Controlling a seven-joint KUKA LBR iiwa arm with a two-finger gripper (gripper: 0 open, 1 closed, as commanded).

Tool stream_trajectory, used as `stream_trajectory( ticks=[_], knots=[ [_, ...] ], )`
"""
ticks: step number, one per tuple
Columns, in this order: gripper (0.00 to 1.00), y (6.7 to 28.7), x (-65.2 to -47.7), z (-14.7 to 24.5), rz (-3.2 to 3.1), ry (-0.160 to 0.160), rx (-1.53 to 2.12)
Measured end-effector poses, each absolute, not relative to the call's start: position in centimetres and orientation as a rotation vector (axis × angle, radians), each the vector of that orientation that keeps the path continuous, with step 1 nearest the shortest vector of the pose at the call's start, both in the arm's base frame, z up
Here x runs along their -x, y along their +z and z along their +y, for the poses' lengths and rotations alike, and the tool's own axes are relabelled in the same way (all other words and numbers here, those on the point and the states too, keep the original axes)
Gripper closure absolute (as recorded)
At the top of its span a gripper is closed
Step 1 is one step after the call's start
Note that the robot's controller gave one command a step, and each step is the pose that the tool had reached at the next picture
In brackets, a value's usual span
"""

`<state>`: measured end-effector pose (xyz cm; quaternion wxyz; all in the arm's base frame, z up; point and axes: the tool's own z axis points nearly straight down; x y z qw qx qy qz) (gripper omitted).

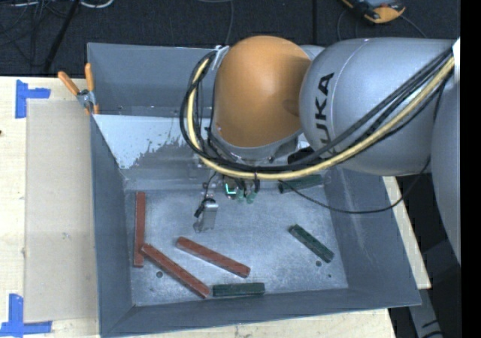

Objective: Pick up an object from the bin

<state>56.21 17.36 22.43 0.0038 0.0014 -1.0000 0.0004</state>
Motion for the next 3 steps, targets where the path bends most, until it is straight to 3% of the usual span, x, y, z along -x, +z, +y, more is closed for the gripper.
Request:
stream_trajectory(
  ticks=[1,2,3],
  knots=[
    [0.0,22.8,-56.4,17.3,-3.141,-0.001,0.002],
    [0.0,16.1,-53.9,15.7,-3.142,-0.001,0.103],
    [0.0,15.3,-49.7,13.0,-3.131,0.004,0.108]
  ],
)
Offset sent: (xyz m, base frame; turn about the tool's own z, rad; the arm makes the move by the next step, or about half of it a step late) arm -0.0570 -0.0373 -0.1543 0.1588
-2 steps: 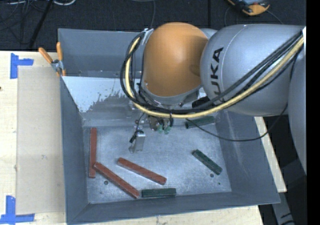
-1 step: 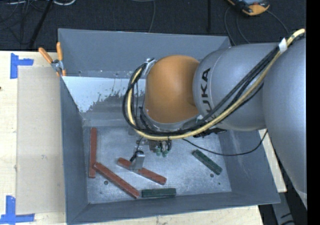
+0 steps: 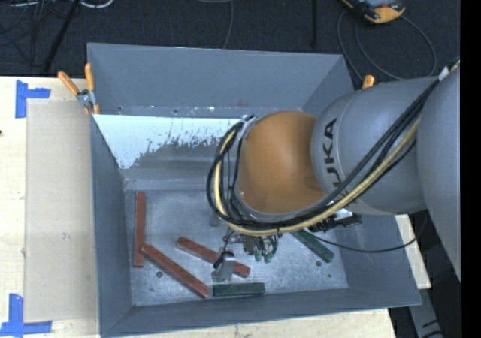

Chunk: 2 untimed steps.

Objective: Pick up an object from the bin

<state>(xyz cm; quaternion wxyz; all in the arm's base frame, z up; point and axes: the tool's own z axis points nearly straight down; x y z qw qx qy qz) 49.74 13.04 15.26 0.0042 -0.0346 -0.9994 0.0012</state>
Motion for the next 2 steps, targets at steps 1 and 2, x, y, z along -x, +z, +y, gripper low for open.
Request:
stream_trajectory(
  ticks=[1,2],
  knots=[
    [0.0,14.1,-48.0,15.3,-3.113,0.002,0.396],
    [0.0,6.7,-47.5,15.4,-3.107,0.002,0.451]
  ],
)
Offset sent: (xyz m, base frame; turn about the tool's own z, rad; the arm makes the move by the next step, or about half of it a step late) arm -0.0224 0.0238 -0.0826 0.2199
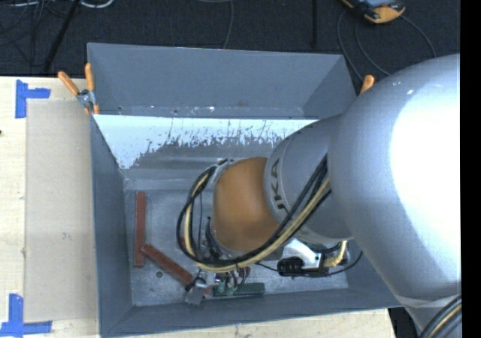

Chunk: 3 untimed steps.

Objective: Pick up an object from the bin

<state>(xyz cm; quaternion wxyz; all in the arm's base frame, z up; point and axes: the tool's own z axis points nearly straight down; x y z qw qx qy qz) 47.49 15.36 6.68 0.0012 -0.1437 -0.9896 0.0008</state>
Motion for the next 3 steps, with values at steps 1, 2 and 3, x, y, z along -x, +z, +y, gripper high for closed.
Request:
stream_trajectory(
  ticks=[1,2,3],
  knots=[
    [1.0,7.18,-47.34,14.08,-3.089,-0.005,0.599],
    [1.0,7.18,-47.34,14.08,-3.089,-0.005,0.599],
    [1.0,7.24,-47.35,14.09,-3.088,-0.005,0.6]
  ],
)
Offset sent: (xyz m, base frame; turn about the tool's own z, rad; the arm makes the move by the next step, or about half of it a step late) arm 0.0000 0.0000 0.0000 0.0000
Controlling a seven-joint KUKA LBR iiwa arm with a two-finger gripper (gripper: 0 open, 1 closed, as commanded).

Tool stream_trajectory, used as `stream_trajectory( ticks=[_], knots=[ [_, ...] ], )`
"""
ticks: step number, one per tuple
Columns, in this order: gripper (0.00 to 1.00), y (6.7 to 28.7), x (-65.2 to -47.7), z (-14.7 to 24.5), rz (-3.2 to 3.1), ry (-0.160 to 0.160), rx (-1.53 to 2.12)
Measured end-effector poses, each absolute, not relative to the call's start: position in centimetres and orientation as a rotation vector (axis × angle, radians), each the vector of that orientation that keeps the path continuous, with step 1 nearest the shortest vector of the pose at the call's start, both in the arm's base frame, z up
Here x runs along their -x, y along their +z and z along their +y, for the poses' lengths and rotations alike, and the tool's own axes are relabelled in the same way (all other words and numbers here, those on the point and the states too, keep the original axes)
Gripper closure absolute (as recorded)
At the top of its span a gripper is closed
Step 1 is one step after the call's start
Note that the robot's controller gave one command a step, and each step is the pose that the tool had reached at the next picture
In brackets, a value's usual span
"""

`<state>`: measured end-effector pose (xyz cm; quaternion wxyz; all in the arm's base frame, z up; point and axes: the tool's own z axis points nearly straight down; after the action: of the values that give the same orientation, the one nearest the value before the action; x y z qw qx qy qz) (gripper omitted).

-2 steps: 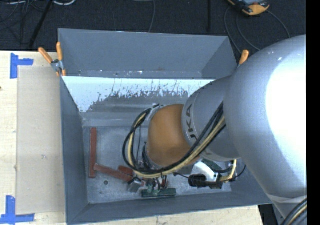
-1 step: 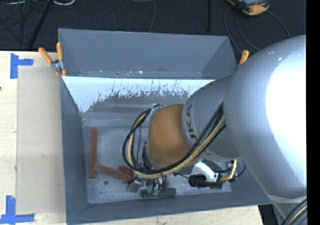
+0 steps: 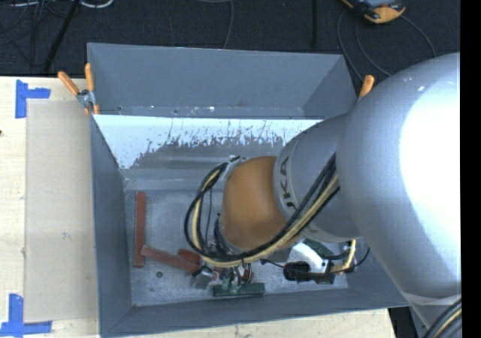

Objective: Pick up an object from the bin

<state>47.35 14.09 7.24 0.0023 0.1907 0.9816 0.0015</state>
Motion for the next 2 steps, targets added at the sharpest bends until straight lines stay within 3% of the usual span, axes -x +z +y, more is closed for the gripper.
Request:
stream_trajectory(
  ticks=[2],
  knots=[
    [1.0,8.64,-47.11,14.04,3.089,-0.003,-0.601]
  ],
)
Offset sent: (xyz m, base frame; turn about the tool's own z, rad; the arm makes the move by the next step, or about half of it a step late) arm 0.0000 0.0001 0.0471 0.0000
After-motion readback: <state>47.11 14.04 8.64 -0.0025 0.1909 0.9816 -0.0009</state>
